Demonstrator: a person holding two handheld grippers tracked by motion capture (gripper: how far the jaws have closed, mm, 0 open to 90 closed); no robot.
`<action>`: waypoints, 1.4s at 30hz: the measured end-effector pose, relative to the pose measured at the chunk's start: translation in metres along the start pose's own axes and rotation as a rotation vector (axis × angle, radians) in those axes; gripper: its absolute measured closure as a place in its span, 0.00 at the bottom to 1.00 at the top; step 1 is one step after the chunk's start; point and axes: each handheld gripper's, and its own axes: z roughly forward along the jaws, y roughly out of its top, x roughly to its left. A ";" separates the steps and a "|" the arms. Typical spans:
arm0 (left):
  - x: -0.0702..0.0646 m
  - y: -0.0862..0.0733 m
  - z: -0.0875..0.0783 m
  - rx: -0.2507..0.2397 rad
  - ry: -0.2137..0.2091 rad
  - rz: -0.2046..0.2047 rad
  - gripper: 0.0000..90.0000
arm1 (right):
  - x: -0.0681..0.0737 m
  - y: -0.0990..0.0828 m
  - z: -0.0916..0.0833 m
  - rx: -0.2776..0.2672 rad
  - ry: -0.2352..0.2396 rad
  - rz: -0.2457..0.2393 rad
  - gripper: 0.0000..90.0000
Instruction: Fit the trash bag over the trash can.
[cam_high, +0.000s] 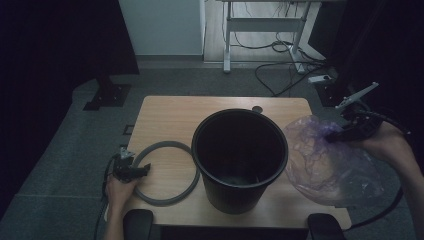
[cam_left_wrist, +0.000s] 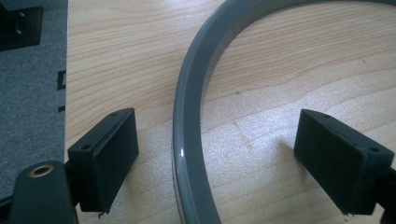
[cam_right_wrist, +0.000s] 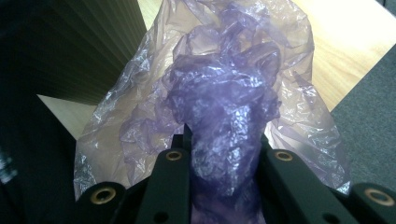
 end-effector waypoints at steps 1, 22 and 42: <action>0.000 0.000 0.000 0.000 0.000 0.000 0.15 | 0.000 0.001 -0.005 -0.003 0.001 -0.002 0.86; -0.002 0.001 0.000 0.002 -0.002 0.001 0.15 | 0.000 0.019 -0.099 -0.074 -0.033 0.001 0.86; -0.003 0.001 0.001 0.001 -0.006 0.005 0.15 | 0.053 0.093 -0.134 -0.149 0.071 -0.146 0.86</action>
